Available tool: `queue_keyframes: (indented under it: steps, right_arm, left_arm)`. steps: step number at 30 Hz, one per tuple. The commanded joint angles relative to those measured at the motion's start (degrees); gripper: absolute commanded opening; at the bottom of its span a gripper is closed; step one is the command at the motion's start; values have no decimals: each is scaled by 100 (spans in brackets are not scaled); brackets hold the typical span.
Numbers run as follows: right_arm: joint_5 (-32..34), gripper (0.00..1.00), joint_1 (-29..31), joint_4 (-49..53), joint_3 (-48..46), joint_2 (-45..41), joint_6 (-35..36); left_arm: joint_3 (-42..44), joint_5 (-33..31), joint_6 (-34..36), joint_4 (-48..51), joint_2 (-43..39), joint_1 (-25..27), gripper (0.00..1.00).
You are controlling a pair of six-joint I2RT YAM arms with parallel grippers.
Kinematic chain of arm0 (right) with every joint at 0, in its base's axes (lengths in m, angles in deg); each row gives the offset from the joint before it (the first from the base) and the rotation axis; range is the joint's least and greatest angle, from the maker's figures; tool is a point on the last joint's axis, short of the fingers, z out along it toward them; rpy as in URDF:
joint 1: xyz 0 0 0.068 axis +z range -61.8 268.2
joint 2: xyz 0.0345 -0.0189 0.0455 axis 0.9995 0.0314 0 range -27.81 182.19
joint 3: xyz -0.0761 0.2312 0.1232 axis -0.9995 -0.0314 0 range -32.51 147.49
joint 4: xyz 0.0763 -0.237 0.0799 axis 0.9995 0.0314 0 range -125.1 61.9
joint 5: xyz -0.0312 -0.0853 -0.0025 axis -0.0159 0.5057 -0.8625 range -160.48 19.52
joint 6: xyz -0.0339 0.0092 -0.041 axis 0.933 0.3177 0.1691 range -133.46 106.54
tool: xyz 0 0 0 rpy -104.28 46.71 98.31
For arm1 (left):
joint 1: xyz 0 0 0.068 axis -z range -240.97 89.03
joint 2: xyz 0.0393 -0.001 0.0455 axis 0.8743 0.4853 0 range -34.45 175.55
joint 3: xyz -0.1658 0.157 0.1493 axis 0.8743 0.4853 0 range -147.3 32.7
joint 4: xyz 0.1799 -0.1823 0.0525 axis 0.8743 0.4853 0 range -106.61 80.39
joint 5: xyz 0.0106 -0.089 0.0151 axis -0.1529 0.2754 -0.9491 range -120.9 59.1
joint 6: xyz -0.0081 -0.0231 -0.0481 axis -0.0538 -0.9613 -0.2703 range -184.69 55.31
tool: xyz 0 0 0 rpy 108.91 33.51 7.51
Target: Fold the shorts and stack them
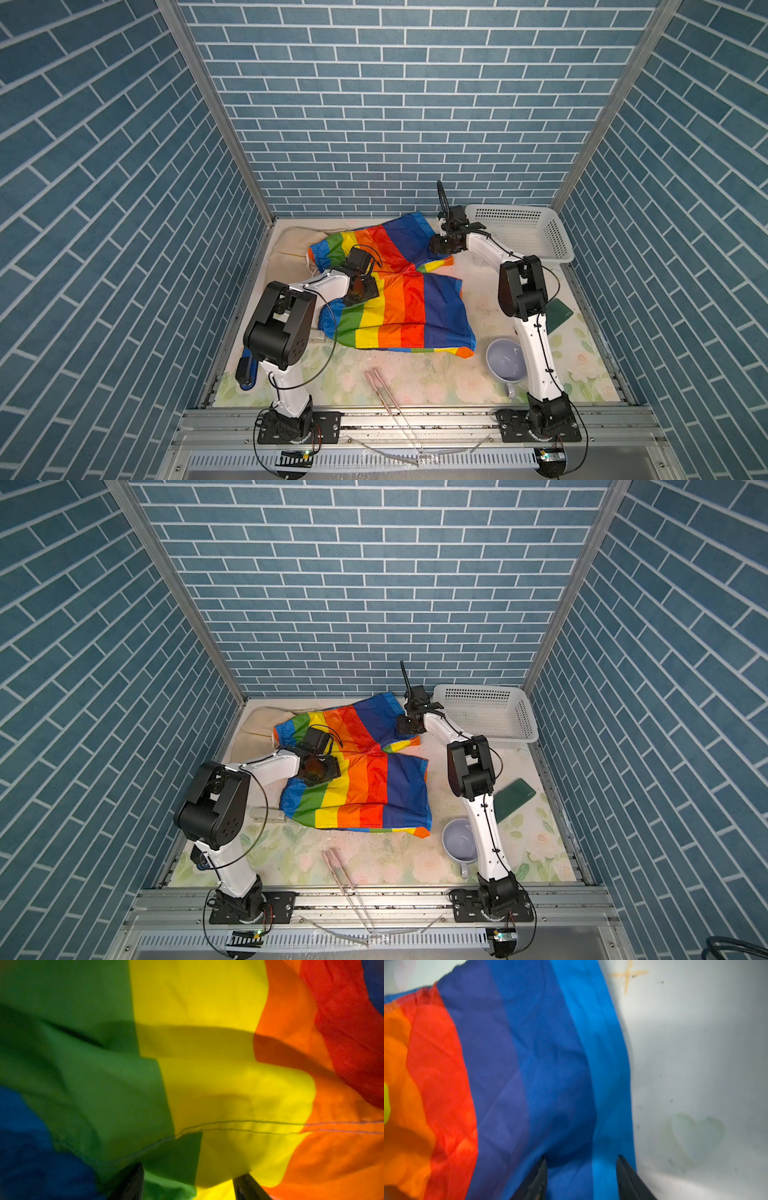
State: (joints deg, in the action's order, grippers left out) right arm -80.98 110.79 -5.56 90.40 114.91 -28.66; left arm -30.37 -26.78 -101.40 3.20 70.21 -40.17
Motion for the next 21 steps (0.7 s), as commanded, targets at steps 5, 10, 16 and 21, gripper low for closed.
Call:
queue_keyframes:
  steps: [5, 10, 16, 21]
  right_arm:
    - [-589, 47, -53, 92, 702, 655, -208]
    - [-1000, 2, -52, -237, 602, 642, -312]
    - [-1008, 0, -68, -508, 130, -142, -186]
    - [-926, 0, -99, -897, -787, -1229, -150]
  left_arm:
    - [146, 38, -56, 308, 267, -58, 68]
    - [87, 45, -55, 308, 341, -58, 68]
    - [23, 73, -55, 313, 381, -67, 67]
    - [48, 96, -31, 327, 320, -67, 67]
